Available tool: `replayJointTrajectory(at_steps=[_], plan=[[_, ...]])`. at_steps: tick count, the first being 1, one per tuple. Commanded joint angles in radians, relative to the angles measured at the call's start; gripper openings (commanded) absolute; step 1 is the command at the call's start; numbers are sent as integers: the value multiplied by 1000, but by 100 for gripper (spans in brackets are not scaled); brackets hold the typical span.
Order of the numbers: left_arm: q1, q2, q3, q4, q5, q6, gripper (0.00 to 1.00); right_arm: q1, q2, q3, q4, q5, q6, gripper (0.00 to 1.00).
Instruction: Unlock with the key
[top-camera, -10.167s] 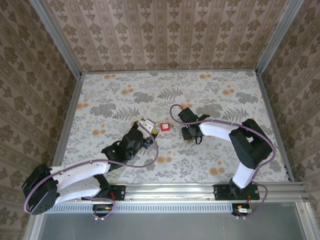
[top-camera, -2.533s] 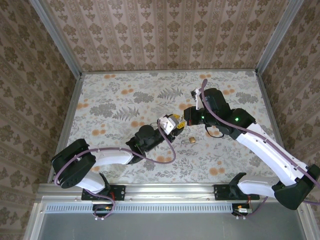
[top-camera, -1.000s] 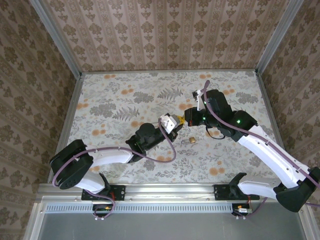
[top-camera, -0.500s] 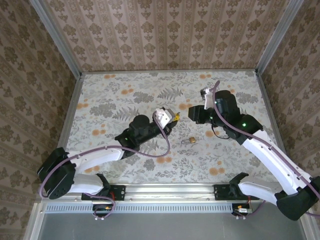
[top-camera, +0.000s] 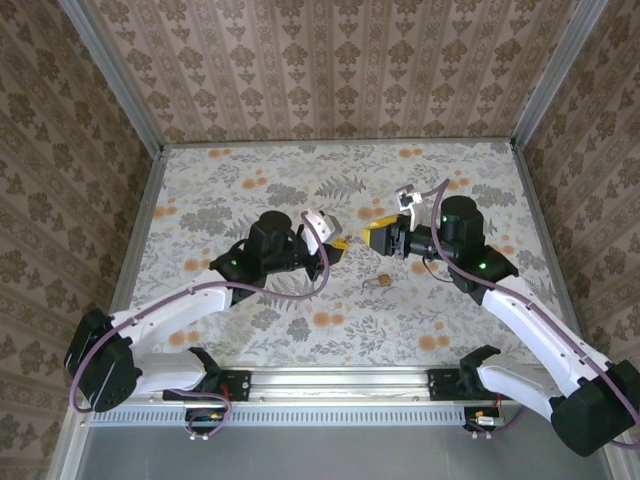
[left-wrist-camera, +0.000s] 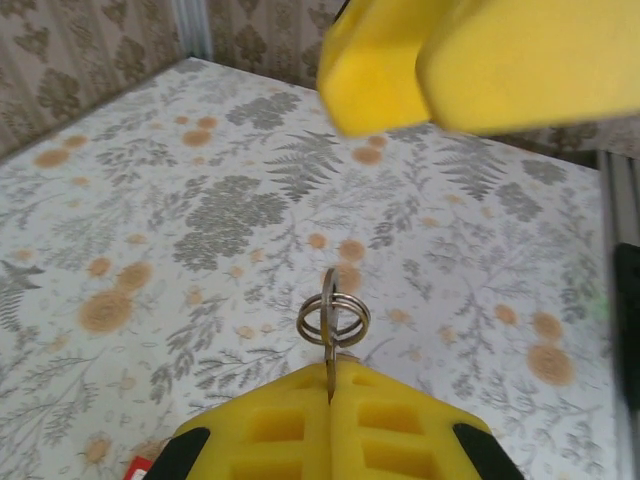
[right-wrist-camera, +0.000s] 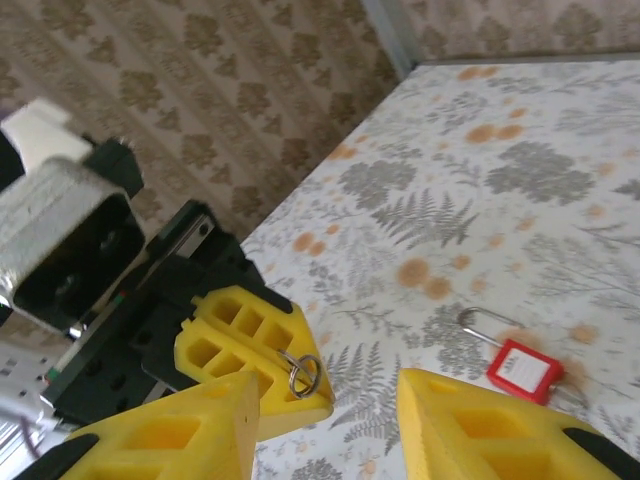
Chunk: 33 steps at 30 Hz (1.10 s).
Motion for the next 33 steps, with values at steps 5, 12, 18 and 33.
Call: replayJointTrajectory(at_steps=[5, 12, 18, 33], plan=[[33, -23, 56, -137, 143, -8, 0, -4, 46, -43, 175, -159, -7, 40], [52, 0, 65, -110, 210, -39, 0, -1, 68, -69, 215, -205, 7, 37], [58, 14, 72, -101, 232, -52, 0, 4, 90, -73, 237, -224, 19, 37], [62, 36, 77, -79, 281, -71, 0, 33, 118, -52, 208, -255, 4, 24]])
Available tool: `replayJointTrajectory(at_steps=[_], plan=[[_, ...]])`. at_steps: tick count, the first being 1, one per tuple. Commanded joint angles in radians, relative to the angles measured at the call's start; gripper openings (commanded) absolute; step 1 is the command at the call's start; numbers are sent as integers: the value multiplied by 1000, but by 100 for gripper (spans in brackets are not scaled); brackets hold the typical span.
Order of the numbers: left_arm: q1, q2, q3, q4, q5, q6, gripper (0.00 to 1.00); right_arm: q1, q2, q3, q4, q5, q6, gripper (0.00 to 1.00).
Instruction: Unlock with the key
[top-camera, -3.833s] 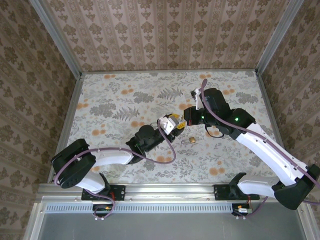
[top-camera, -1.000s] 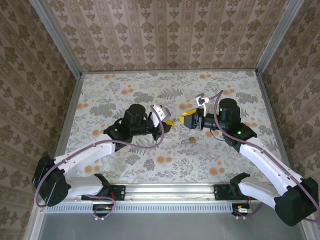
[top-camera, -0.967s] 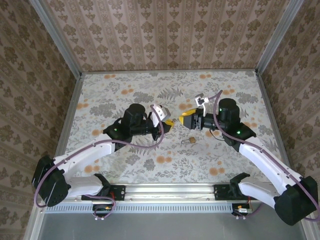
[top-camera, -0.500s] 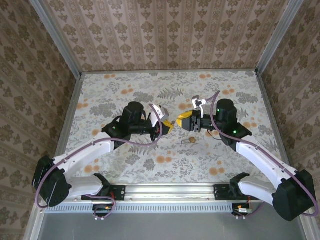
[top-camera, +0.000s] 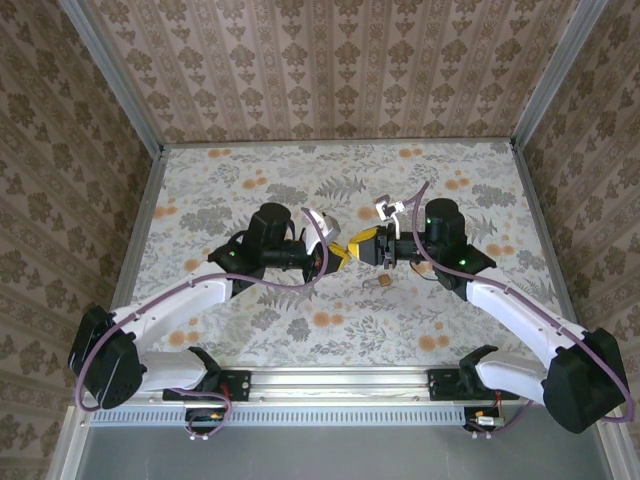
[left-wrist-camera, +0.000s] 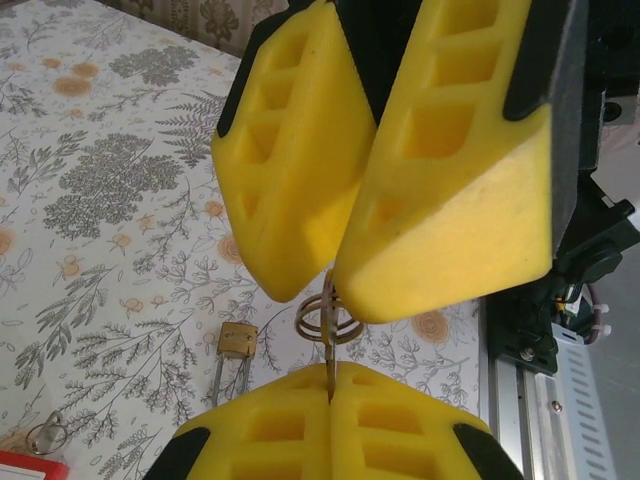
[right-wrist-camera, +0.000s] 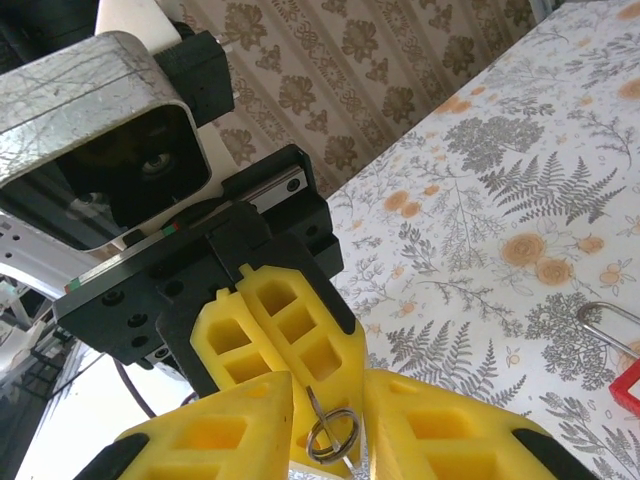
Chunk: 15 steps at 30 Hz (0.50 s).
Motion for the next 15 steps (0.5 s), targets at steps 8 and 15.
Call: replayJointTrajectory(at_steps=[8, 15], plan=[[11, 19, 40, 41, 51, -25, 0, 18, -7, 11, -3, -39, -5, 21], [13, 27, 41, 49, 64, -32, 0, 22, -14, 23, -20, -38, -8, 13]])
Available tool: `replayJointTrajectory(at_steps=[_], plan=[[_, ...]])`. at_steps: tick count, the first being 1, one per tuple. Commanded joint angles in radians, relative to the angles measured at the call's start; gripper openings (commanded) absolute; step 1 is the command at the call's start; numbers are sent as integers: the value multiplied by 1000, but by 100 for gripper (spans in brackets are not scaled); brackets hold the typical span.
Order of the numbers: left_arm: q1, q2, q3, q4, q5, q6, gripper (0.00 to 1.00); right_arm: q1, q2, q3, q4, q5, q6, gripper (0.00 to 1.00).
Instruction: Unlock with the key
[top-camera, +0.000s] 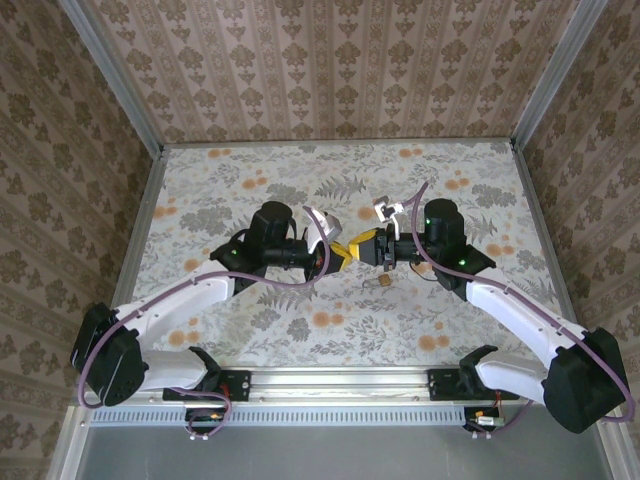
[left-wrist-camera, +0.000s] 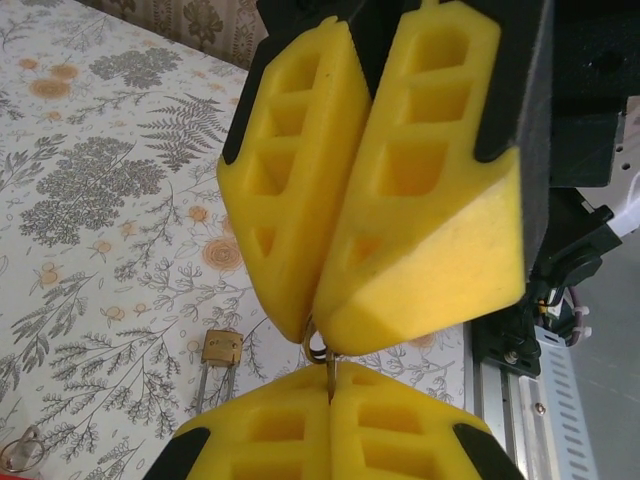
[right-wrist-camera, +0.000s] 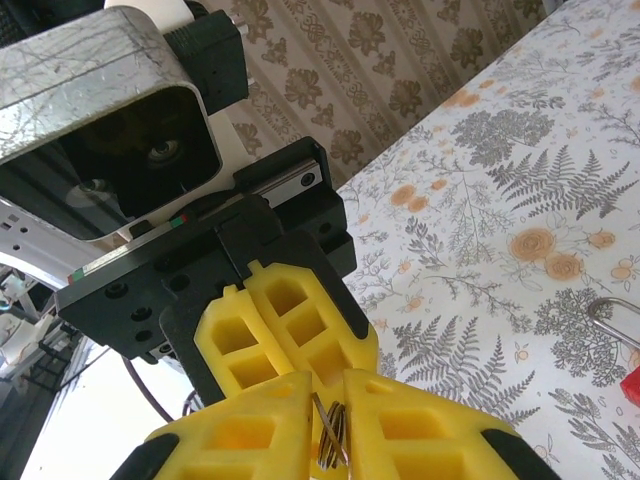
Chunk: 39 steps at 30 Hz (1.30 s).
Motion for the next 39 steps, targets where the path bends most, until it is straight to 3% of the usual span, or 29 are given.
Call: replayJointTrajectory(at_steps=[1, 10, 13, 17, 20, 25, 29, 34, 39], plan=[[11, 7, 32, 33, 28, -17, 0, 13, -15, 23, -15, -28, -6, 12], [12, 15, 31, 34, 21, -23, 2, 15, -47, 19, -27, 15, 2, 3], [13, 10, 24, 41, -3, -25, 35, 16, -61, 21, -34, 34, 8, 1], [15, -15, 1, 38, -39, -19, 59, 16, -87, 25, -65, 100, -2, 0], [14, -59, -35, 8, -125, 5, 70, 16, -117, 29, -101, 175, -17, 0], [-10, -147, -113, -40, -256, 39, 75, 14, -154, 43, -159, 265, -40, 0], [-87, -169, -131, -75, -412, 97, 76, 13, -166, 63, -203, 287, -48, 0], [-158, -91, -105, -83, -532, 151, 75, 10, -192, 68, -246, 338, -48, 0], [-188, 12, -75, -24, -560, 174, 74, 8, -228, 75, -352, 474, -46, 0]])
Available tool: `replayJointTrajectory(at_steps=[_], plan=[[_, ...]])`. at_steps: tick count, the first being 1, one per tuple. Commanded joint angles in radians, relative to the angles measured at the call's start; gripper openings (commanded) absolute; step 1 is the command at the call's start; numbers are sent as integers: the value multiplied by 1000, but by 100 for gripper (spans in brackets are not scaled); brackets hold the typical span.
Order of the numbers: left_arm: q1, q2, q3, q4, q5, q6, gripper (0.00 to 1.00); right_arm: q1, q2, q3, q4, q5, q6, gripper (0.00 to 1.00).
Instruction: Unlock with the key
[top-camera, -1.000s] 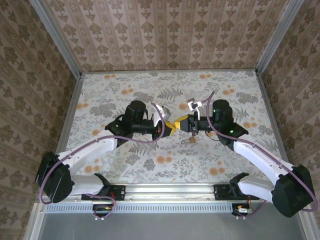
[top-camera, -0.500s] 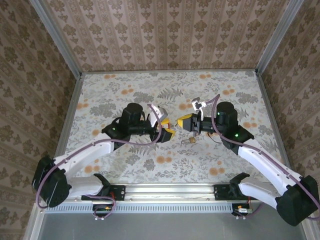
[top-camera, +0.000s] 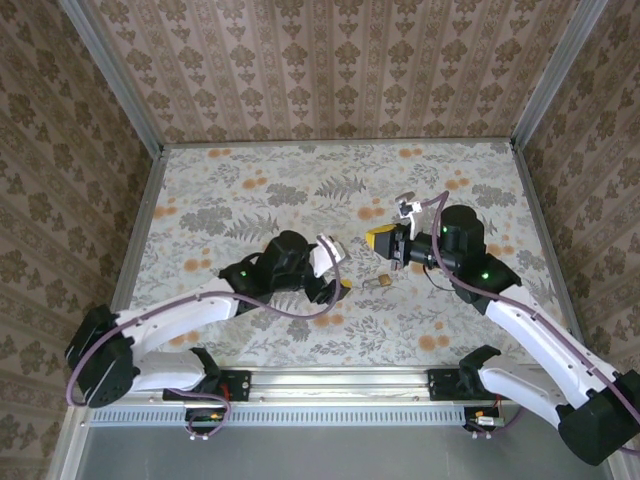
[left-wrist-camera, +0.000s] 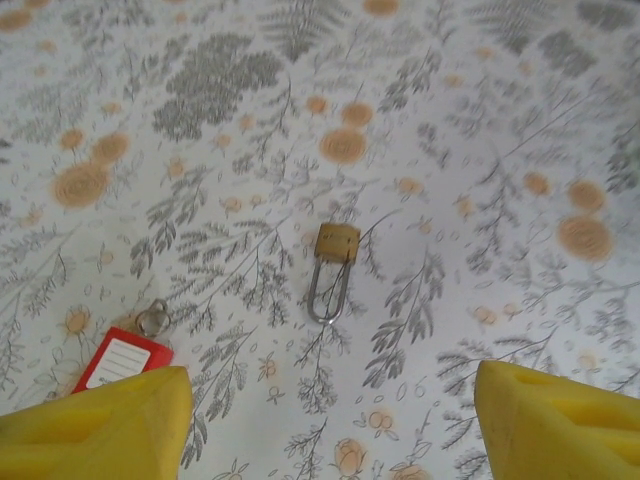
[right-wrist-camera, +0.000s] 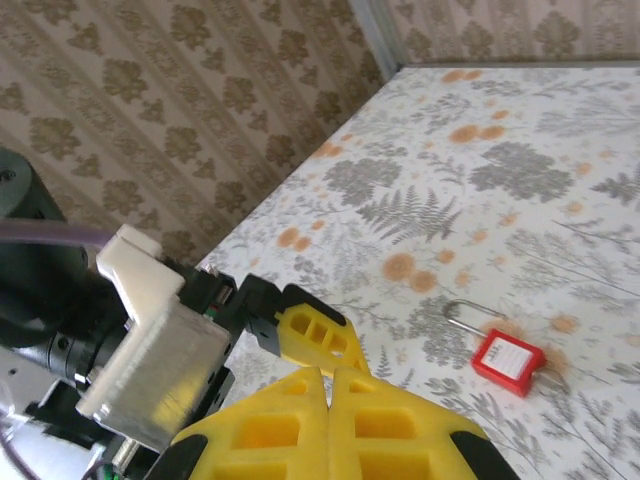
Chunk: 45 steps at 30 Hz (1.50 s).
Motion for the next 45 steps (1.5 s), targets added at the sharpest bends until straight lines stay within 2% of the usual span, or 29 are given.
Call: replayJointTrajectory(at_steps=[1, 11, 16, 19, 21, 22, 29, 33, 36, 45], plan=[[-20, 53, 42, 43, -69, 50, 74, -3, -37, 33, -114, 147, -12, 0], [-78, 292, 180, 81, -77, 116, 71, -40, -128, -33, -270, 429, 81, 0], [-101, 434, 287, 35, -64, 168, 69, -108, -159, -56, -331, 524, 137, 0], [-103, 517, 364, -16, -41, 190, 63, -145, -162, -56, -357, 526, 159, 0], [-102, 563, 409, -50, -25, 209, 51, -163, -167, -60, -368, 533, 167, 0], [-102, 589, 436, -77, -21, 218, 48, -175, -171, -64, -370, 535, 171, 0], [-95, 734, 626, -308, 42, 284, 44, -237, -187, -78, -393, 542, 191, 0], [-91, 810, 732, -430, 90, 313, 36, -262, -195, -92, -387, 533, 201, 0], [-88, 866, 801, -504, 114, 327, 36, -279, -197, -100, -386, 515, 202, 0], [-58, 957, 899, -588, 133, 346, 36, -318, -217, -117, -384, 480, 192, 0]])
